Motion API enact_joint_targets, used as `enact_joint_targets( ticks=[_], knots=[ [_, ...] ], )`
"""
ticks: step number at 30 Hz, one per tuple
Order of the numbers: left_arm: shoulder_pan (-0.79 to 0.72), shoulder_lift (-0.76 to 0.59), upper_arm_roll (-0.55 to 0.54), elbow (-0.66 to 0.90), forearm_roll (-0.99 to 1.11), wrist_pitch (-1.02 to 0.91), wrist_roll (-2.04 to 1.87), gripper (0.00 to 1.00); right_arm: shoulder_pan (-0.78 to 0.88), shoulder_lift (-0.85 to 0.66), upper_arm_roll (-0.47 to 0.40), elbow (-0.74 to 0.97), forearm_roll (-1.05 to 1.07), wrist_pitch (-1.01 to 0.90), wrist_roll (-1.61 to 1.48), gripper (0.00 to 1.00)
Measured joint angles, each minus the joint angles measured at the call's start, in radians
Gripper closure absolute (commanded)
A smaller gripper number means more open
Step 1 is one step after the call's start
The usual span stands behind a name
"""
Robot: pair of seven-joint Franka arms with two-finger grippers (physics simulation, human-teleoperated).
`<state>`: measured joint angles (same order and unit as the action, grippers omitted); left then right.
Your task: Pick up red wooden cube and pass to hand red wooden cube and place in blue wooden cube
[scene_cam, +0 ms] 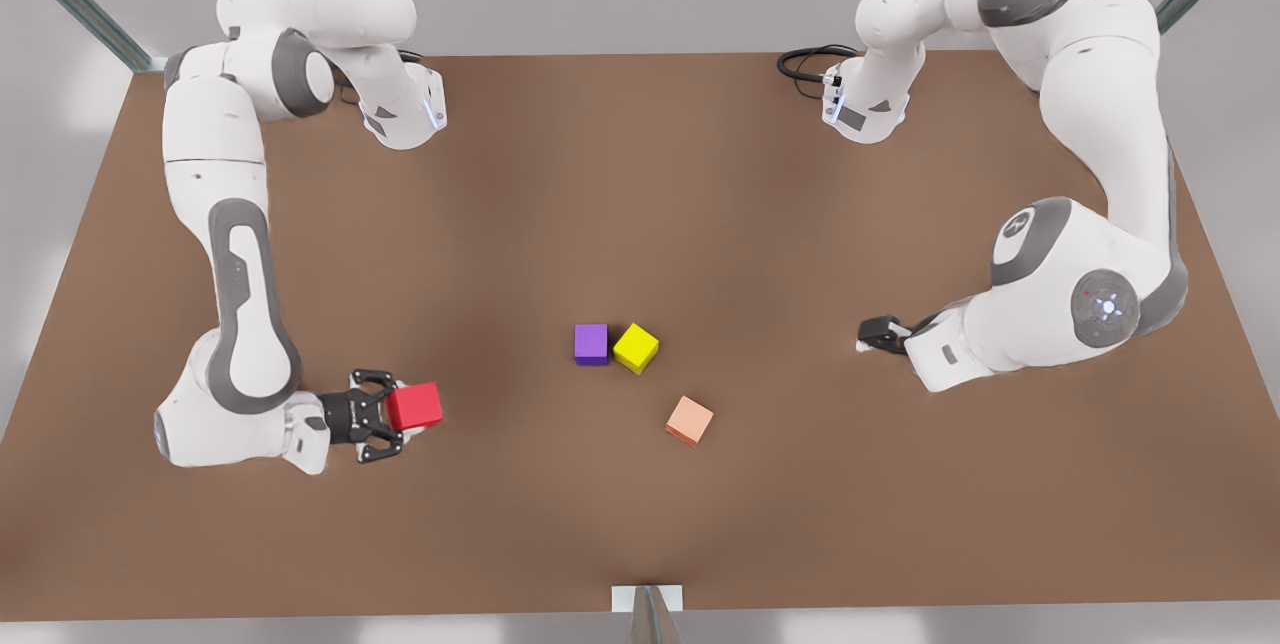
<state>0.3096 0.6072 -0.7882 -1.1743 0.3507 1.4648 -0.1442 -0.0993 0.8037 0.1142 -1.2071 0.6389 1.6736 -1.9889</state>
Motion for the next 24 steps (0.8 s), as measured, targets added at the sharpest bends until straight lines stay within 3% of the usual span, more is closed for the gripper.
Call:
enact_joint_targets(
  ticks=[1, 2, 4, 7, 11, 24],
  knots=[
    [-0.194, -0.165, 0.328, -0.131, -0.060, -0.017, -0.001, 0.00, -0.005, -0.030, -0.021, 0.002, -0.058, -0.027, 0.004, 0.42],
    [-0.293, -0.247, 0.503, -0.193, -0.105, -0.032, 0.000, 0.00, -0.010, -0.068, -0.045, 0.004, -0.112, -0.056, 0.010, 0.42],
    [-0.362, -0.297, 0.638, -0.213, -0.178, -0.059, 0.002, 0.00, -0.015, -0.117, -0.107, 0.005, -0.196, -0.106, 0.029, 0.42],
    [-0.392, -0.274, 0.647, -0.143, -0.260, -0.079, 0.004, 0.00, -0.016, -0.140, -0.135, 0.011, -0.341, -0.154, 0.082, 0.41],
    [-0.296, -0.173, 0.640, 0.005, -0.311, -0.088, 0.022, 0.00, -0.003, -0.131, -0.152, 0.006, -0.534, -0.143, 0.162, 0.42],
    [-0.288, -0.158, 0.638, 0.013, -0.332, -0.105, 0.055, 0.00, -0.020, -0.154, -0.171, -0.201, -0.650, 0.232, 0.345, 0.41]
  ],
)
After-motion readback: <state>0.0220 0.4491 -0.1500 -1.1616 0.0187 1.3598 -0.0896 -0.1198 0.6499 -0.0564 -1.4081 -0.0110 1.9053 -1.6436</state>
